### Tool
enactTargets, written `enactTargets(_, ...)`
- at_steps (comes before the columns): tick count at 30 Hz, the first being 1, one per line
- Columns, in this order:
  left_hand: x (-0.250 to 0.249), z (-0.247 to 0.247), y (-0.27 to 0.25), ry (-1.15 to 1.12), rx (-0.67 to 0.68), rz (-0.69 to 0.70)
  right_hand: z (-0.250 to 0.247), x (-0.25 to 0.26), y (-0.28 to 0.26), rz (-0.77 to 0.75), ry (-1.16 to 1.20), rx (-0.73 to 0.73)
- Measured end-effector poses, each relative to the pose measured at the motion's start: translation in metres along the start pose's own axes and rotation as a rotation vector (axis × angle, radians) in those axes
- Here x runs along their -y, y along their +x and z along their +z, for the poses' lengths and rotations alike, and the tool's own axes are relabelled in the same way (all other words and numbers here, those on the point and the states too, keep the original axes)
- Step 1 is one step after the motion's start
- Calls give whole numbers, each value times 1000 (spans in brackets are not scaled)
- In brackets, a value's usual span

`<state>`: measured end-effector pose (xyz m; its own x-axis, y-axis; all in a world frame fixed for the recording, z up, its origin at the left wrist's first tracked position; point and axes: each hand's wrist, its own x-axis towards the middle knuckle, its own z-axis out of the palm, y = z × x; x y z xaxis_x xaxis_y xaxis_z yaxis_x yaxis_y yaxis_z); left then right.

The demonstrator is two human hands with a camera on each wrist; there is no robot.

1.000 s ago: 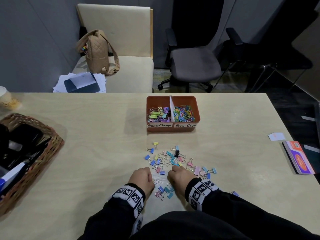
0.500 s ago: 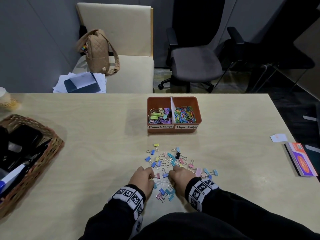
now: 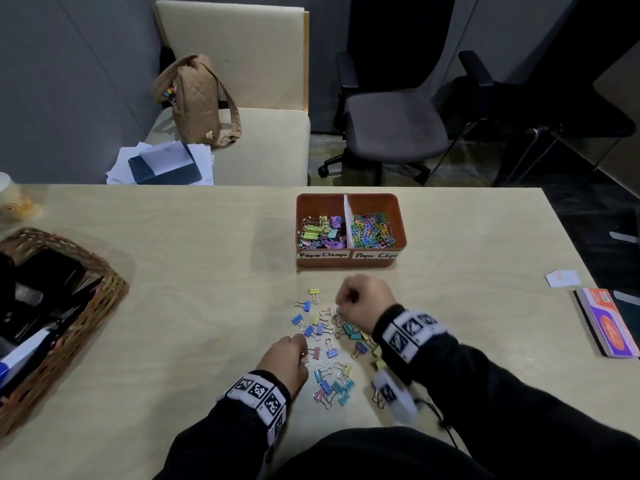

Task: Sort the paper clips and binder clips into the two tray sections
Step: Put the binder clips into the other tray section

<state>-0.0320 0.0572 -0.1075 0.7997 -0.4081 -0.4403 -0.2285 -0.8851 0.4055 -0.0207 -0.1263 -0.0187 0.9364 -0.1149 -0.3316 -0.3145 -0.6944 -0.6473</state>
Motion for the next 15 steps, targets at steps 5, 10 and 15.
enactTargets(5,0,2,-4,2,7,18,-34,48,57,-80,91,-196)
enactTargets(10,2,3,-3,39,18,7,-44,46,79,-43,141,-276)
enactTargets(15,2,1,0,93,35,-24,-26,19,43,-84,155,-194)
